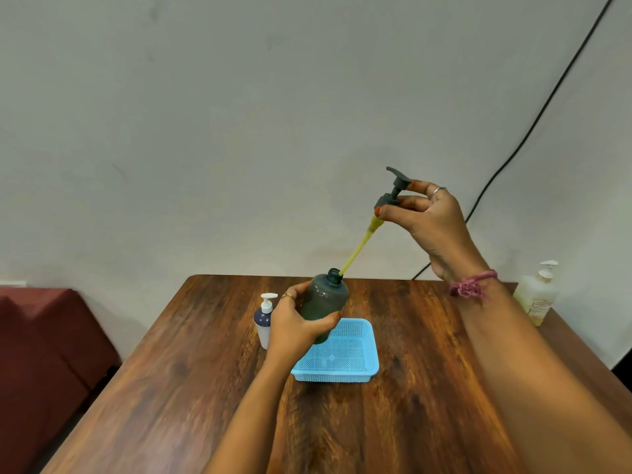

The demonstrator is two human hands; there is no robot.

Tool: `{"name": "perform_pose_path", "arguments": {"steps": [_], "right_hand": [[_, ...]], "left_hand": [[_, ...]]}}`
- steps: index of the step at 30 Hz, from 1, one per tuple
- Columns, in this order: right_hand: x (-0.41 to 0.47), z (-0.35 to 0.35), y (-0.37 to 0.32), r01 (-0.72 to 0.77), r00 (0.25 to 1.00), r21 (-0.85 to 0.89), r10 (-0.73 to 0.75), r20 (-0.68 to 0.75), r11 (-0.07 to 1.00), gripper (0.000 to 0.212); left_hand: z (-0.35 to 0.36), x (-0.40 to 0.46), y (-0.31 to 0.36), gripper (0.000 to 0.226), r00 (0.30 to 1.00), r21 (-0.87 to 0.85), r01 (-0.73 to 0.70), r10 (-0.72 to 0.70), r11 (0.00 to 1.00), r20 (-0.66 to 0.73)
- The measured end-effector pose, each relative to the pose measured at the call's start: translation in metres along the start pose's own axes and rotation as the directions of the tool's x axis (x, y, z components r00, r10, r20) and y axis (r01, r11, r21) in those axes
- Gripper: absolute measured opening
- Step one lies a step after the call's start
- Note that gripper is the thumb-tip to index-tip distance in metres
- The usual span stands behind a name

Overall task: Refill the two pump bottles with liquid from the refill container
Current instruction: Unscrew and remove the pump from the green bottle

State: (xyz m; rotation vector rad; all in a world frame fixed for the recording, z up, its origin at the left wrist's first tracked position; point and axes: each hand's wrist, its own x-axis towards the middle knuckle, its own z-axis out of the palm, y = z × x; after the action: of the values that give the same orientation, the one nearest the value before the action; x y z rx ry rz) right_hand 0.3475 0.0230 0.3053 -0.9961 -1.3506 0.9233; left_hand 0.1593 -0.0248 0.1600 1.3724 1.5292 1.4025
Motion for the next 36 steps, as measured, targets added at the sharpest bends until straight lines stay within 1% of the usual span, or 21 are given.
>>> {"name": "perform_pose_path", "arguments": {"steps": [4,9,15,18,22,25,28,30,33,36], "right_hand": [[0.002,0.003,0.000,0.009,1.000,0.018,-0.009,-0.010,1.000,0.051],[0.004,0.009,0.010,0.009,1.000,-0.017,-0.009,0.020,1.000,0.053],[0.007,0.009,0.014,0.021,1.000,-0.003,-0.021,0.007,1.000,0.053],[0.006,0.011,0.019,0.031,0.999,-0.025,-0.031,0.007,0.999,0.054],[0.000,0.006,0.028,0.024,0.997,0.048,-0.021,-0.068,0.999,0.054],[-0.009,0.006,0.042,0.012,0.991,0.111,0.003,-0.133,0.994,0.053],[-0.023,0.009,0.066,-0.022,0.982,0.175,0.055,-0.183,0.984,0.053],[-0.037,0.014,0.089,-0.050,0.972,0.195,0.093,-0.215,0.979,0.056],[-0.067,0.025,0.133,-0.102,0.949,0.149,0.141,-0.283,0.984,0.058],[-0.101,0.035,0.172,-0.184,0.929,0.044,0.188,-0.318,0.982,0.057]], "left_hand": [[0.000,0.000,-0.004,0.066,1.000,-0.007,0.016,-0.016,1.000,-0.006],[0.001,0.001,-0.008,0.067,1.000,-0.006,0.027,-0.027,1.000,-0.003],[0.003,0.004,-0.011,0.068,0.999,-0.001,0.032,-0.032,0.999,-0.013],[0.004,0.004,-0.014,0.066,0.999,-0.008,0.030,-0.030,1.000,-0.011],[0.002,0.003,-0.019,0.064,1.000,-0.013,0.024,-0.024,1.000,-0.010],[-0.004,0.002,-0.029,0.063,0.999,-0.034,0.046,-0.047,0.998,-0.024],[-0.012,0.000,-0.044,0.067,0.998,-0.030,0.064,-0.065,0.997,-0.013],[-0.018,-0.005,-0.057,0.068,0.996,-0.026,0.090,-0.090,0.996,0.008],[-0.030,-0.015,-0.085,0.066,0.987,-0.013,0.152,-0.151,0.988,0.062],[-0.038,-0.024,-0.114,0.063,0.964,-0.006,0.239,-0.237,0.971,0.124]]}}
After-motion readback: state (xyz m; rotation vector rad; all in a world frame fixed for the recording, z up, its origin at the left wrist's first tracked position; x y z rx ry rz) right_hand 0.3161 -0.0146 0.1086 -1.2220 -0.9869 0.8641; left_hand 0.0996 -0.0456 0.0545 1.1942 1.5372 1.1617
